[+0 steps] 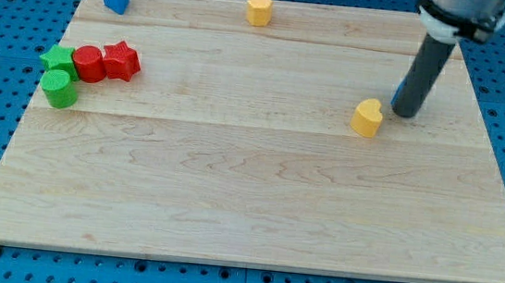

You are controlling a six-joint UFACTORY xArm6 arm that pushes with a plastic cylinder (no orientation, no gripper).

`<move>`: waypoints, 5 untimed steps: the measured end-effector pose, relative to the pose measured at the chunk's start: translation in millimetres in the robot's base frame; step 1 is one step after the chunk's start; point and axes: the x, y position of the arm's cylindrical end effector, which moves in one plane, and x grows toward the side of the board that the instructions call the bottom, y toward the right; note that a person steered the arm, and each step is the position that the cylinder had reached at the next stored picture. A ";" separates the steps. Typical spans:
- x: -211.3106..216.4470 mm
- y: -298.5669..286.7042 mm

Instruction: Slide blue cube a bit up

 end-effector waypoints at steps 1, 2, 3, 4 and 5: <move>-14.9 24.6; -14.9 40.8; 17.7 62.8; 14.6 98.4; -29.3 97.2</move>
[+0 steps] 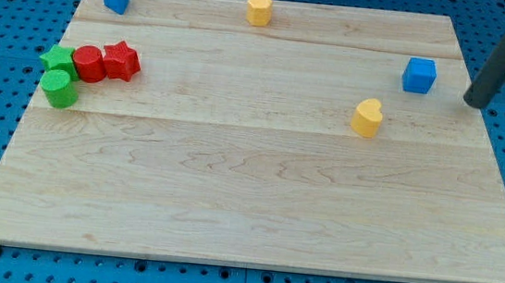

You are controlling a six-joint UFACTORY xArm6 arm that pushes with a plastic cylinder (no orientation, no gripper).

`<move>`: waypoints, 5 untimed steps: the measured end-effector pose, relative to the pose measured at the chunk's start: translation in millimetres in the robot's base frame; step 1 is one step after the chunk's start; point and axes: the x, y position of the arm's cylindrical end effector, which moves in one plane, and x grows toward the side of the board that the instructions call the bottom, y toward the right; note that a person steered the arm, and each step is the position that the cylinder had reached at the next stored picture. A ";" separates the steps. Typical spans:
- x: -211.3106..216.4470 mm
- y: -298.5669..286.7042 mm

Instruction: Slide blue cube a bit up

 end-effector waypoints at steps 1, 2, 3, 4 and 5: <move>-35.4 -37.3; 30.2 -26.6; 14.5 -91.1; -36.5 -126.0; -57.3 -130.1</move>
